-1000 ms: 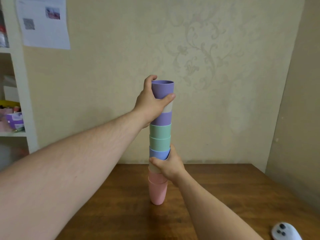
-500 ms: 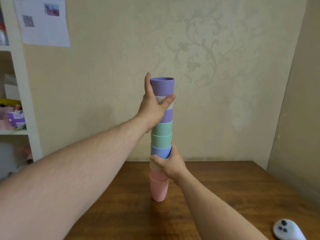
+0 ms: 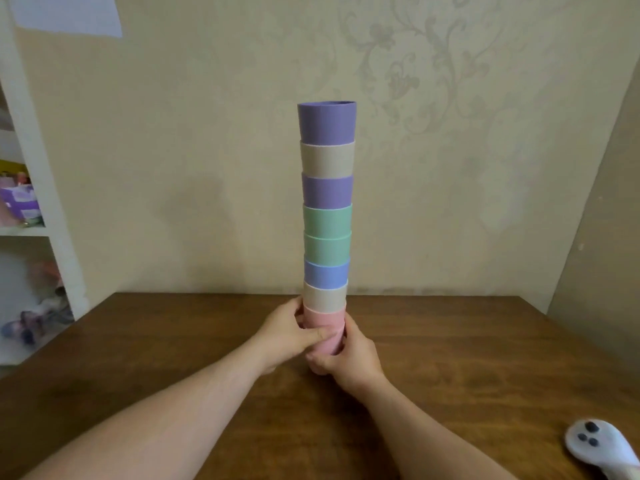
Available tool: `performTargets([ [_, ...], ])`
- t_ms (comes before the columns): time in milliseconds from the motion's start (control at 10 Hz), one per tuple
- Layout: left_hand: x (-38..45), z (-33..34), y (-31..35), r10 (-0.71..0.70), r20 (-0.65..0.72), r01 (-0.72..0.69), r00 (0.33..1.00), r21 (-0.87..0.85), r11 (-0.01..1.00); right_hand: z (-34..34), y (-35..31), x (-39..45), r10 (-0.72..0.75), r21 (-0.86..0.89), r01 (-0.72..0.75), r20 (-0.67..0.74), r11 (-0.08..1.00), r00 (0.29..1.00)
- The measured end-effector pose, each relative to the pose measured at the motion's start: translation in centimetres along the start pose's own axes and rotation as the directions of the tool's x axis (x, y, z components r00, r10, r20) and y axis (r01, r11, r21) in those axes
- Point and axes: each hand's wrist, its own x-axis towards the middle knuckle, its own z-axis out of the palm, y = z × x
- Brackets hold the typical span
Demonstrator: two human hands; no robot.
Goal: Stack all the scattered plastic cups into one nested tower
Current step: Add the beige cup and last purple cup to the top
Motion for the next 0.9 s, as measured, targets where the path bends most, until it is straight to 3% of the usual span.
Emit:
performTargets([
  [400,9.0,1.8,-1.9,0.023,-0.17,-0.017,0.985,0.035,0.999,0.9,1.4,8.6,0.033,-0.094,-0.047,-0.144,0.994,0.989],
  [700,12.9,2.2,-3.1,0.0,-0.2,-0.003,0.98,-0.015,1.0,0.8,2.0,12.6,0.065,-0.058,-0.073,-0.13,0.996,0.989],
  [900,12.9,2.5,-3.9,-0.016,-0.209,0.013,0.978,-0.013,1.0,1.4,2.1,12.4,0.053,-0.175,-0.066,-0.081,0.982,0.995],
])
